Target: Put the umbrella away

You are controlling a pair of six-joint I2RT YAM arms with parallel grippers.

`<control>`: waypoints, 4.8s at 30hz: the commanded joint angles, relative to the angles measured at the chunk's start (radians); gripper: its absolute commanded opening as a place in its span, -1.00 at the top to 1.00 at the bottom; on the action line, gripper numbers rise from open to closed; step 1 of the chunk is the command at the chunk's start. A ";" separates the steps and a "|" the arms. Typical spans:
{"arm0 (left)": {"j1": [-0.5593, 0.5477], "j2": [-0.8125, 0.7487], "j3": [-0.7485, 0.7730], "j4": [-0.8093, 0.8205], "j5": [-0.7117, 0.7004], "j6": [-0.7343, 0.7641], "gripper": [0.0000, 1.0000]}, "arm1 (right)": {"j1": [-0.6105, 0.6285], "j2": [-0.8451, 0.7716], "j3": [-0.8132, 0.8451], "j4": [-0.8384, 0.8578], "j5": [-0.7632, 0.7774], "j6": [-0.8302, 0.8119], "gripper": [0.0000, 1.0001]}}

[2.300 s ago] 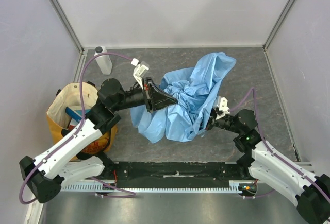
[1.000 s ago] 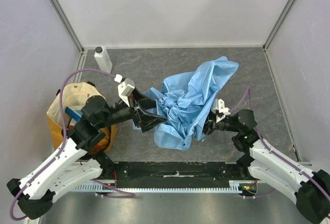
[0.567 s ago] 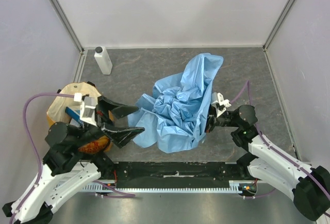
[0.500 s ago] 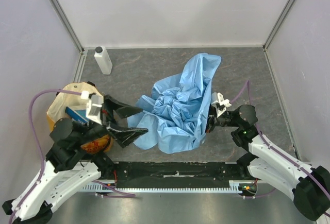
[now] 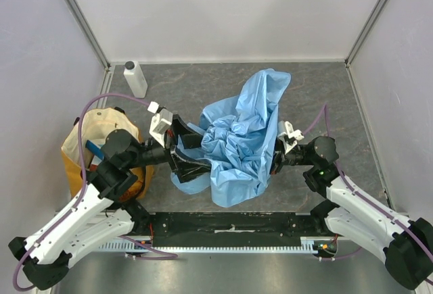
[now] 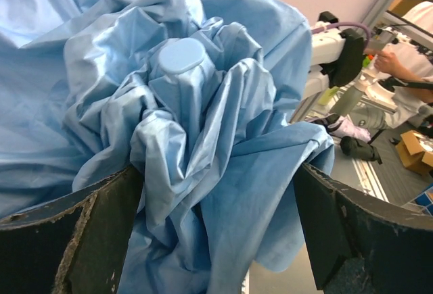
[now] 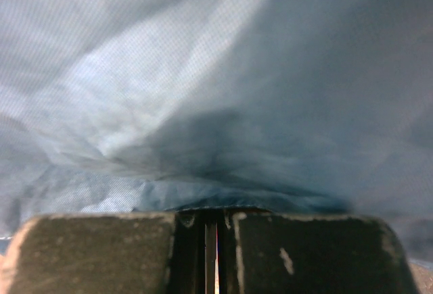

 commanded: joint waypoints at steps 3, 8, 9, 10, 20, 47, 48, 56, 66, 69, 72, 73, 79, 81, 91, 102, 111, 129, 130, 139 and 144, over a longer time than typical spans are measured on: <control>0.001 0.033 -0.025 0.280 0.197 -0.119 -0.93 | -0.003 0.003 0.058 0.065 -0.010 -0.018 1.00; 0.001 -0.045 -0.029 0.092 0.110 -0.024 -0.93 | -0.003 -0.001 0.065 0.032 -0.003 -0.044 1.00; 0.001 -0.065 -0.037 0.081 0.107 -0.026 -0.93 | -0.003 0.000 0.068 0.021 -0.004 -0.052 1.00; 0.001 -0.079 -0.039 0.070 0.091 -0.039 -0.93 | -0.003 0.002 0.071 0.012 -0.004 -0.058 1.00; 0.001 -0.131 -0.031 -0.045 -0.127 -0.182 -0.94 | -0.003 -0.012 0.075 -0.070 0.165 -0.116 1.00; -0.001 0.208 -0.033 0.516 -0.094 -0.253 -0.95 | 0.026 0.015 0.066 -0.046 -0.003 -0.106 0.99; 0.001 0.214 -0.028 0.521 -0.097 -0.251 -0.95 | 0.037 0.012 0.074 -0.078 0.005 -0.125 1.00; 0.001 0.245 -0.031 0.567 -0.058 -0.250 -0.04 | 0.073 -0.006 0.098 -0.183 0.053 -0.189 1.00; 0.002 0.199 -0.095 0.663 -0.045 -0.176 0.96 | 0.116 -0.118 0.019 -0.255 0.381 0.045 0.79; 0.009 0.192 -0.090 0.656 -0.079 -0.150 0.96 | 0.117 -0.191 0.022 -0.437 0.531 0.034 0.03; 0.019 0.180 -0.048 0.572 -0.113 -0.090 0.96 | 0.117 -0.261 0.028 -0.601 0.700 0.090 -0.41; 0.024 0.176 -0.039 0.546 -0.128 -0.067 0.96 | 0.117 -0.273 0.034 -0.661 0.729 0.123 -0.46; 0.050 0.125 0.027 0.380 -0.231 0.051 0.96 | 0.117 -0.371 0.098 -1.055 0.922 0.235 -0.54; 0.052 0.110 0.033 0.351 -0.248 0.065 0.96 | 0.117 -0.386 0.159 -1.152 0.950 0.255 -0.51; 0.053 0.111 -0.043 0.372 -0.237 0.027 0.96 | 0.117 -0.281 0.515 -1.210 0.606 0.029 0.13; 0.053 0.171 -0.095 0.516 -0.056 -0.098 0.96 | 0.117 -0.163 0.499 -0.940 0.470 -0.017 0.11; 0.053 0.229 -0.137 0.702 0.039 -0.219 0.96 | 0.132 -0.046 0.417 -0.668 0.473 0.115 0.21; 0.053 0.366 -0.229 1.179 0.194 -0.520 0.96 | 0.217 0.031 0.402 -0.783 0.636 0.017 1.00; 0.053 0.354 -0.229 1.158 0.197 -0.509 0.96 | 0.220 0.029 0.394 -0.777 0.630 0.009 1.00; 0.053 0.229 -0.160 0.758 0.160 -0.304 0.96 | 0.237 0.025 0.456 -0.956 0.718 -0.116 1.00; 0.052 0.225 -0.132 0.708 0.136 -0.289 0.96 | 0.260 0.052 0.460 -0.944 0.703 -0.130 1.00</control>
